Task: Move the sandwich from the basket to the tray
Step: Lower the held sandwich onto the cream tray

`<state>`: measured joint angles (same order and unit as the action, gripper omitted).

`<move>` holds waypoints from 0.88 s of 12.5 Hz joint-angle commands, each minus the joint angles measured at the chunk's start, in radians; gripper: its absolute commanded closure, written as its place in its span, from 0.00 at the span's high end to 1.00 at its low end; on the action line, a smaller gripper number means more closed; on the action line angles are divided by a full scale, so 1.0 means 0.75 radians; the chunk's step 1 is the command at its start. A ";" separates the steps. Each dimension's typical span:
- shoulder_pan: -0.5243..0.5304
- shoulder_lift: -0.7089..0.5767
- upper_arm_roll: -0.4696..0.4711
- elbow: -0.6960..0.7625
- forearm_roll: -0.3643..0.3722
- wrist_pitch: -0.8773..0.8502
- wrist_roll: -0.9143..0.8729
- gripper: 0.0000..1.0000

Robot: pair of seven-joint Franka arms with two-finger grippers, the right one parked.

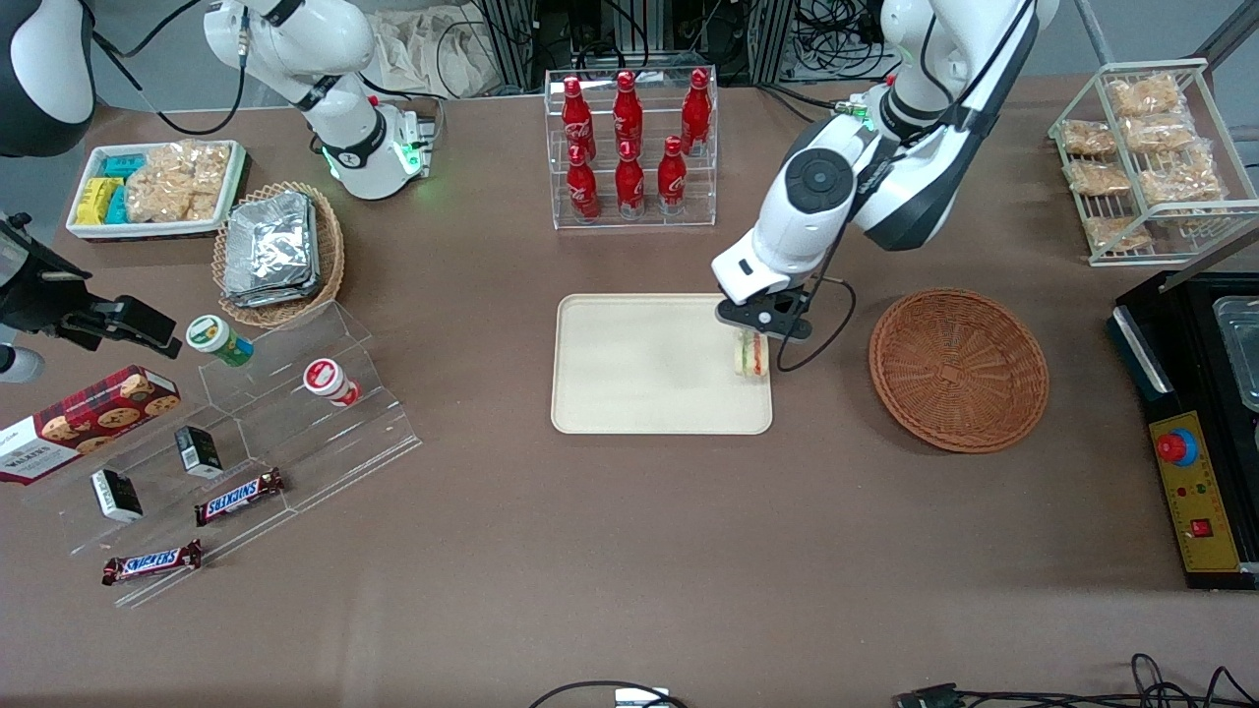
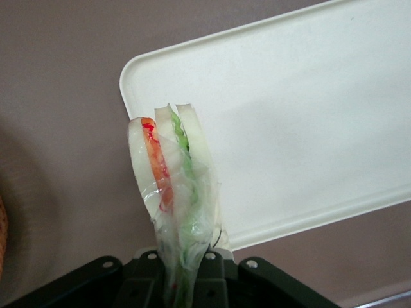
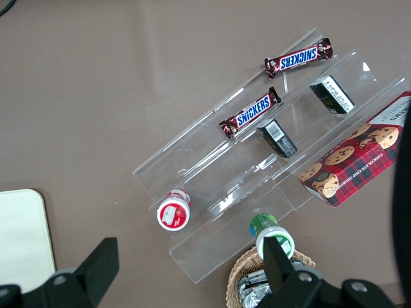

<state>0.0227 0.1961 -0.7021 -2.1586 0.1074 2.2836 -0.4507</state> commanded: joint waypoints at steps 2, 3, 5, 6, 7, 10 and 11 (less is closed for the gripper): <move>-0.083 0.184 0.003 0.033 0.287 0.088 -0.296 0.06; -0.085 0.227 0.003 0.035 0.369 0.091 -0.350 0.06; -0.102 0.290 0.003 0.037 0.470 0.125 -0.395 0.05; -0.104 0.313 0.003 0.037 0.491 0.140 -0.399 0.06; -0.104 0.340 0.003 0.041 0.517 0.142 -0.399 0.06; -0.104 0.375 0.003 0.045 0.567 0.148 -0.405 0.07; -0.104 0.377 0.003 0.045 0.565 0.152 -0.405 0.13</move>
<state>-0.0431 0.4611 -0.7020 -2.1508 0.5060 2.3959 -0.7285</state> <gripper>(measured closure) 0.846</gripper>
